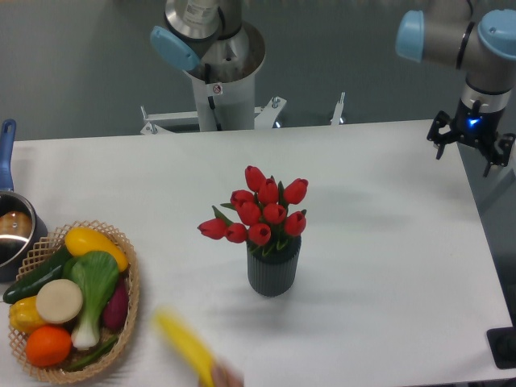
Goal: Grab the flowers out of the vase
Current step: 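Move the open gripper toward the red tulips in the grey vase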
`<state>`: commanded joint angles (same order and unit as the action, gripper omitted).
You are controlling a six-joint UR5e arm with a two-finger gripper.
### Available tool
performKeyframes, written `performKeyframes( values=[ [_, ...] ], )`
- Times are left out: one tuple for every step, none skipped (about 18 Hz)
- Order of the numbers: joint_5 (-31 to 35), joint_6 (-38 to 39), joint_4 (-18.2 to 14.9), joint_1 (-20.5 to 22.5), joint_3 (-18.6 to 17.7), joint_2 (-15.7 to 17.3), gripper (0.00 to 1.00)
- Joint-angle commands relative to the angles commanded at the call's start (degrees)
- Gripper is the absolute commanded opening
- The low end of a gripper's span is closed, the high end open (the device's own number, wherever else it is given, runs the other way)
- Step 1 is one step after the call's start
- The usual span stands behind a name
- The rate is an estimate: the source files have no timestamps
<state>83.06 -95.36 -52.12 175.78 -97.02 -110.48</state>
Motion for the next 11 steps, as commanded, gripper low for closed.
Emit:
performKeyframes(
  values=[
    [0.0, 0.0, 0.1, -0.1, -0.8, 0.4, 1.00],
    [-0.1, -0.1, 0.0, 0.0, -1.2, 1.2, 1.00],
    [-0.2, -0.2, 0.1, -0.1, -1.4, 1.6, 1.00],
    [-0.6, -0.2, 0.1, -0.1, -1.9, 1.6, 1.00],
    [-2.1, -0.1, 0.2, 0.1, -2.8, 1.6, 1.00],
    [-4.5, -0.1, 0.5, 0.3, -3.6, 1.6, 1.00],
    [-7.7, 0.0, 1.4, 1.0, -4.6, 1.5, 1.00],
    [-10.9, 0.1, 2.4, 1.6, -6.1, 1.6, 1.00],
    [-13.9, 0.4, 3.7, 2.9, -7.6, 1.8, 1.00],
    [-16.7, 0.5, 4.4, 3.8, -8.7, 2.5, 1.00],
    [-19.6, 0.4, 4.4, 4.2, -9.6, 3.2, 1.00]
  ],
)
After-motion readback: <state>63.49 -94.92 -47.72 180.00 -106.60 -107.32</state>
